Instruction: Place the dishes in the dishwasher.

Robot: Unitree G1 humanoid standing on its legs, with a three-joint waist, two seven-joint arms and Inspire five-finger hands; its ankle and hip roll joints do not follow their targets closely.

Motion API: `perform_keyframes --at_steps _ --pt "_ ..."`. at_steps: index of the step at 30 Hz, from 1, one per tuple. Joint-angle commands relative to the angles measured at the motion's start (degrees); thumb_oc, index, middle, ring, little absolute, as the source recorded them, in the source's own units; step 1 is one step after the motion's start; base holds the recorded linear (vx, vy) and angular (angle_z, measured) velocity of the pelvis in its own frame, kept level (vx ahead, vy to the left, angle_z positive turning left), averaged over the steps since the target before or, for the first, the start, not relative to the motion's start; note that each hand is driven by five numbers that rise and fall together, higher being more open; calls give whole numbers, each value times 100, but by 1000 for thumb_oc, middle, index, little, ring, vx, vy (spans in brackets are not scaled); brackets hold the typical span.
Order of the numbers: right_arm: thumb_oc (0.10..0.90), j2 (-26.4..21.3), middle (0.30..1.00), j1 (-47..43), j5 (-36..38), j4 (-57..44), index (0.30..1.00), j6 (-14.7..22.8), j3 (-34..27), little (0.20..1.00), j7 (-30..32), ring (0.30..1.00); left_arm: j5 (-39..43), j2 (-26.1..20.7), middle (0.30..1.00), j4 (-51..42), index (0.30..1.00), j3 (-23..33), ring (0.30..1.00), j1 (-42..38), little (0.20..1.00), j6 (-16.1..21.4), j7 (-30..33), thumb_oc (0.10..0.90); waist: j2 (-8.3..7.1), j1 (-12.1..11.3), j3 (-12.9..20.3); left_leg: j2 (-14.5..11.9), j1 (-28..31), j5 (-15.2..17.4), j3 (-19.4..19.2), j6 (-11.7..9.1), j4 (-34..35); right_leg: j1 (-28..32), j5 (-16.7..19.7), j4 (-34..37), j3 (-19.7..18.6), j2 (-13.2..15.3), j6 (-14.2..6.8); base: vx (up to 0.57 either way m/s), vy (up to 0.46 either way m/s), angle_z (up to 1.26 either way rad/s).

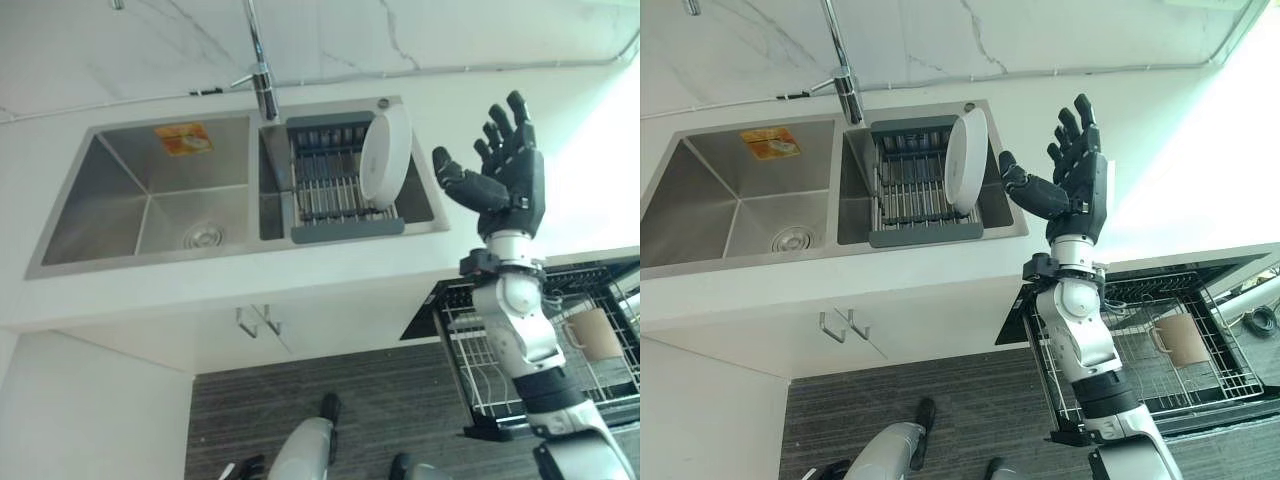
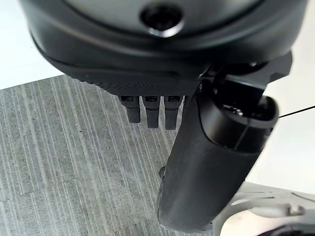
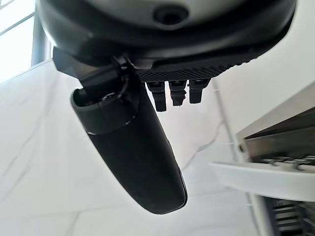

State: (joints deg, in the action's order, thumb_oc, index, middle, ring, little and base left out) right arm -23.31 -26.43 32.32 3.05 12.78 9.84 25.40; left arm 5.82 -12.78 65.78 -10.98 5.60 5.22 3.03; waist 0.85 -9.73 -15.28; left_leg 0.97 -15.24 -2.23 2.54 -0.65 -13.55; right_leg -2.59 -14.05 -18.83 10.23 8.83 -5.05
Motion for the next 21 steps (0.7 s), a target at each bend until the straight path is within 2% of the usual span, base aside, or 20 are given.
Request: perform_keyframes --at_steps 1,6,8,11,13,16,21 --pt "800 -163 900 -819 4 -428 900 453 -461 900 9 900 -167 -232 900 12 900 -252 900 13 900 96 41 800 29 -85 69 -334 387 1144 117 -261 -364 -205 288 164 248 305 -206 37 30 9" --pt "800 -159 900 -914 52 -352 900 331 -433 900 35 900 -165 -264 900 -34 900 -274 900 -5 900 107 -19 800 40 -87 41 -322 384 1143 116 -257 -364 -209 300 164 253 329 -211 14 16 3" --pt "800 -173 900 -945 142 -331 900 313 -447 900 -6 900 -406 -281 900 -92 900 -339 900 -7 900 142 -44 800 41 -98 19 -318 374 1139 121 -251 -364 -215 306 164 252 334 -213 4 0 2" --pt "800 -203 900 -1095 81 -279 900 305 -383 900 20 900 -1354 -407 900 -220 900 -626 900 -14 900 518 572 800 56 -142 -63 -281 348 1128 195 -244 -364 -236 319 164 257 337 -216 -2 -12 8" --pt "800 -218 900 -1164 101 -247 900 305 -323 900 -10 900 -1618 -500 900 -350 900 -774 900 -71 900 496 727 800 67 -140 -92 -280 330 1121 200 -250 -364 -251 312 164 240 330 -215 -4 3 3" --pt "800 -228 900 -1278 246 -219 900 216 -282 900 -22 900 -1486 -550 900 -357 900 -918 900 -132 900 354 732 800 75 -150 -130 -272 313 1115 223 -251 -364 -269 317 164 224 331 -216 0 0 0" --pt "800 -184 900 -1379 402 -69 900 194 -245 900 19 900 -1332 -540 900 -286 900 -902 900 -158 900 374 716 800 88 -175 -191 -270 288 1099 240 -260 -364 -286 328 164 235 357 -223 0 0 0"
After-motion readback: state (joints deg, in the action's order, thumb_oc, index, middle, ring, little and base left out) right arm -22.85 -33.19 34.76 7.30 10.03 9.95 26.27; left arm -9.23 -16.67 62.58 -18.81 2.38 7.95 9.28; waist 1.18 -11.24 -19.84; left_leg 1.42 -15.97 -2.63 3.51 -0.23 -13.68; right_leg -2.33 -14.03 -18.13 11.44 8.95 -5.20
